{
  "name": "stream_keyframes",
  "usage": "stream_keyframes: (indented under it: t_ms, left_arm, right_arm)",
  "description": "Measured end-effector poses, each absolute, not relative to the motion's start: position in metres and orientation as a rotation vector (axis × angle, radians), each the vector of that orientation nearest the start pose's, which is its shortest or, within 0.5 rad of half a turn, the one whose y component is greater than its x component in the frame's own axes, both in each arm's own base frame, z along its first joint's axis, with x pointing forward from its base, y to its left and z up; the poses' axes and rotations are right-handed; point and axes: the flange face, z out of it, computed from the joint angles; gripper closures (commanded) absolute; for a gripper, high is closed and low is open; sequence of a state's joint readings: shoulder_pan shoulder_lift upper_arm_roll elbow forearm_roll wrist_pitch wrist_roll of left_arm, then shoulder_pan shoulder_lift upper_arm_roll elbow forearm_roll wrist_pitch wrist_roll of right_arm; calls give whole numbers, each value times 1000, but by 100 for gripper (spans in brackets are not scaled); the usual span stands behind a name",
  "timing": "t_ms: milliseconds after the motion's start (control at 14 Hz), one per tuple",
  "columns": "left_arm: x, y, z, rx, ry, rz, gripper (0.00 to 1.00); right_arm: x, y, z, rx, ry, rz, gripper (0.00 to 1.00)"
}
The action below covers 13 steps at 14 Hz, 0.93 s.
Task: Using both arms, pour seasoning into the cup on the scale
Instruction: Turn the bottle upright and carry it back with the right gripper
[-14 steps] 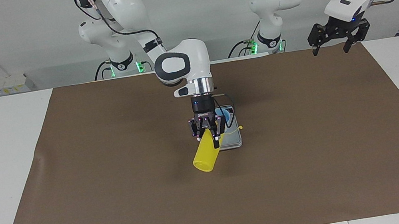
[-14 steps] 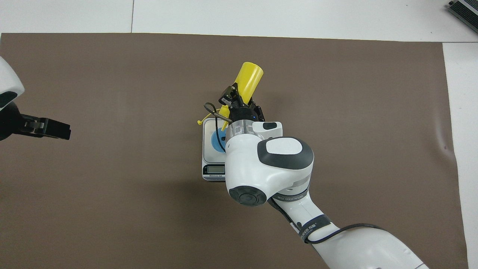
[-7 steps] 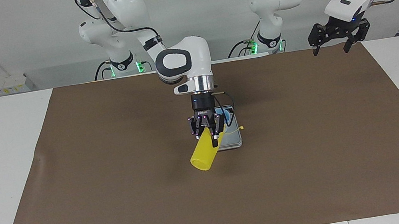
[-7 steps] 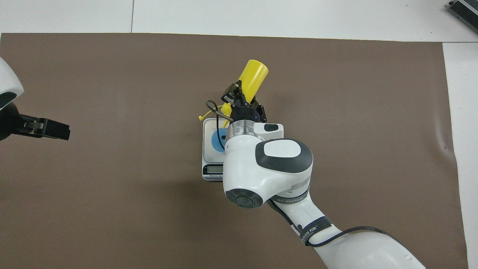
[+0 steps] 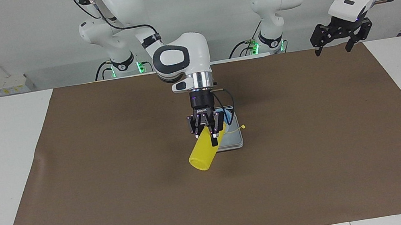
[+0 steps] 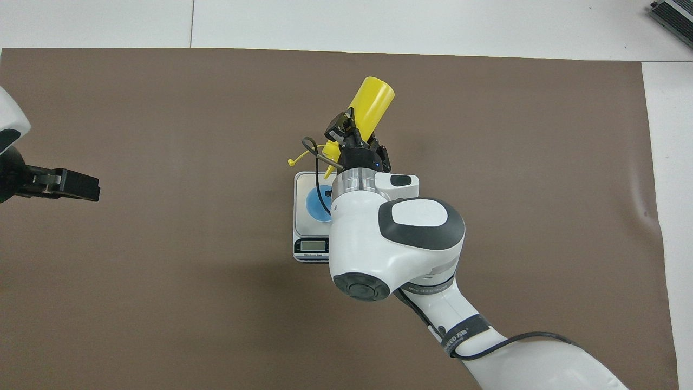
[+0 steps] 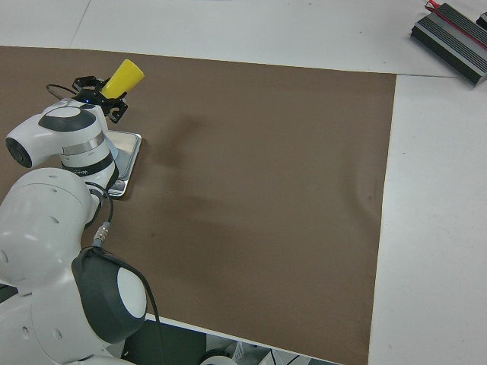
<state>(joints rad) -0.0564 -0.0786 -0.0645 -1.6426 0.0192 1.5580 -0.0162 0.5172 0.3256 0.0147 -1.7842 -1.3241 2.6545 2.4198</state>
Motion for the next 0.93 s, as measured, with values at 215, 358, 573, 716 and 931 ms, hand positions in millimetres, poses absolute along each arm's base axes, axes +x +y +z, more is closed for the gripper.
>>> stream_keyframes:
  t_ms: [215, 358, 573, 716, 931]
  left_arm:
    - [524, -65, 632, -3113, 151, 7, 0]
    - [524, -65, 632, -3113, 149, 7, 0]
    - [524, -65, 632, -3113, 147, 7, 0]
    - [524, -65, 632, -3114, 140, 7, 0]
    - [524, -62, 632, -3115, 124, 11, 0]
  right_arm:
    - [571, 350, 448, -2187, 1162, -1149, 100]
    - [571, 345, 467, -2127, 1239, -1089, 100]
    - [574, 336, 482, -2055, 1358, -996, 100]
    - [580, 325, 488, -2036, 1410, -951, 100]
    - [584, 308, 509, -2043, 1484, -864, 100]
